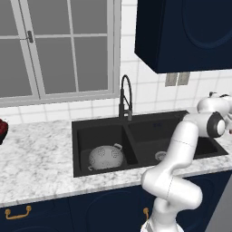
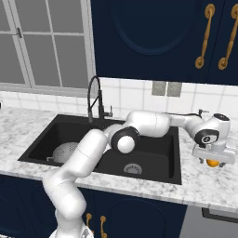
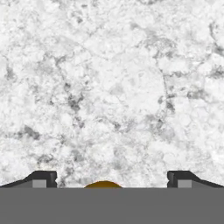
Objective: Put the colander in the sink, put the orange in the colander, and turn on the sink faucet and pour water over the colander.
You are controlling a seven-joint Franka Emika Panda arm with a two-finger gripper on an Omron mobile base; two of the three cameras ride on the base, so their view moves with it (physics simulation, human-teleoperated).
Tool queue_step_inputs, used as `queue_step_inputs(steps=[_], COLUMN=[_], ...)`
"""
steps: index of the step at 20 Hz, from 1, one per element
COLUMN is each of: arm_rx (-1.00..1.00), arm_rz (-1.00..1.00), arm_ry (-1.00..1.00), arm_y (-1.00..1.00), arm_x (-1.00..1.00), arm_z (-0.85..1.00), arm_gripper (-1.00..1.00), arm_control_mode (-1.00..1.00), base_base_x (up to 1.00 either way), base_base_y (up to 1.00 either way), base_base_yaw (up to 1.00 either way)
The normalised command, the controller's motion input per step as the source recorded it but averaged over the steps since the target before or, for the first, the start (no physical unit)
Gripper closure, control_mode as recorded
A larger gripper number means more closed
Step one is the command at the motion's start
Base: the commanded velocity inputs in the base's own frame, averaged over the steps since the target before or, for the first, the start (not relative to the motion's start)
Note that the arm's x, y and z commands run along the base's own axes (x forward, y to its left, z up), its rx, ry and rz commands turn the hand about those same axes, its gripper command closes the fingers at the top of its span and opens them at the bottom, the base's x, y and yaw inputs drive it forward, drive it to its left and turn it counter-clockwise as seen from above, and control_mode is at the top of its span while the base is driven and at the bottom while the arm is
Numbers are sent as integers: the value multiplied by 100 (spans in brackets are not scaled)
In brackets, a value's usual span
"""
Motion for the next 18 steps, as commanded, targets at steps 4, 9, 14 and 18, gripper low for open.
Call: queue_step_inputs(steps=[4,9,14,18], arm_rx=[0,0,0,0], arm_rz=[-4,-5,-4,-3], arm_ry=[2,2,0,2], arm_y=[-15,-7,0,4], arm_x=[36,37,28,16], arm_z=[-25,-26,-17,-23], arm_gripper=[-100,-100,100,100], arm_control_mode=[-100,-100,-100,-100], base_base_x=[0,0,0,0], base_base_y=[0,0,0,0], base_base_yaw=[0,0,0,0])
